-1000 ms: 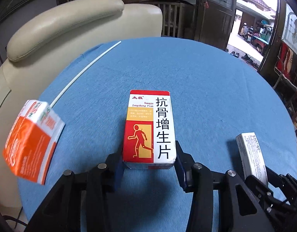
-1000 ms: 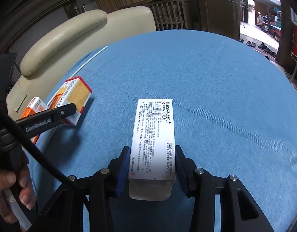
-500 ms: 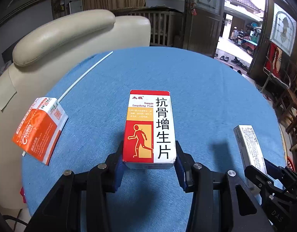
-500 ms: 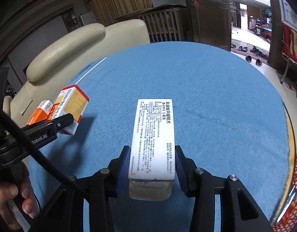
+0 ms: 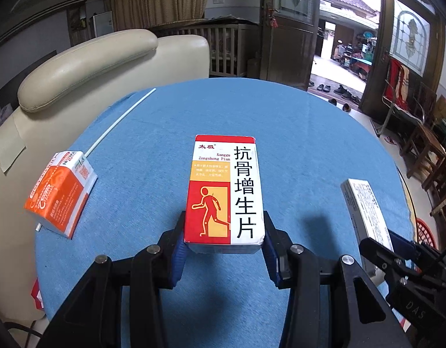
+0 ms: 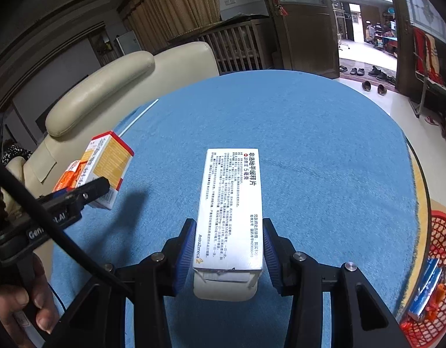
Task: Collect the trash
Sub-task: 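Carry both held boxes off the table toward the red basket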
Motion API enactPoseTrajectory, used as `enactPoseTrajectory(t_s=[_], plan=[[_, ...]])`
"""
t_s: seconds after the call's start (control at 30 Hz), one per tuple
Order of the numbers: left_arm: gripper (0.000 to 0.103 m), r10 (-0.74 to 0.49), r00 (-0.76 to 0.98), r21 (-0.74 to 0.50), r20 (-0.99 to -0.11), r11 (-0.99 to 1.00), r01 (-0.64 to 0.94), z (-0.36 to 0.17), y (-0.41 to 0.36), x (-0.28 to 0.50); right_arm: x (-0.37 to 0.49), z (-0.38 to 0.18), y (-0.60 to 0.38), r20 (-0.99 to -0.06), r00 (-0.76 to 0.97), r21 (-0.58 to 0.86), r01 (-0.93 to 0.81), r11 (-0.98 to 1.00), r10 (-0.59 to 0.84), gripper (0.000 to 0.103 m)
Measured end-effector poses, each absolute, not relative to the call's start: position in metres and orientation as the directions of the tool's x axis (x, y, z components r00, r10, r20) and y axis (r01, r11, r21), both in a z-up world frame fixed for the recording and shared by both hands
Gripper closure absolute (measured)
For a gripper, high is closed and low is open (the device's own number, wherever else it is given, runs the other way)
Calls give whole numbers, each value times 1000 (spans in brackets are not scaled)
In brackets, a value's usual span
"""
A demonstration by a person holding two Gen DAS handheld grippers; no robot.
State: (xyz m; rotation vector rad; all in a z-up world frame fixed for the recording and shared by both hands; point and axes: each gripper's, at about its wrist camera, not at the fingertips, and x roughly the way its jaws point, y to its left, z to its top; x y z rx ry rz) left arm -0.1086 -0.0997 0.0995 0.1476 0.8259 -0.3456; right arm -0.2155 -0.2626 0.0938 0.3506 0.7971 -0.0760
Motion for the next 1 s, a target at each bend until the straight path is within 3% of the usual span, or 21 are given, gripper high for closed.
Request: enactPoseTrajectory(t_s=[1.0], plan=[[55, -309, 565, -40, -765, 899, 437, 86, -116, -176, -287, 81, -289, -680, 730, 377, 268, 887, 69, 55]])
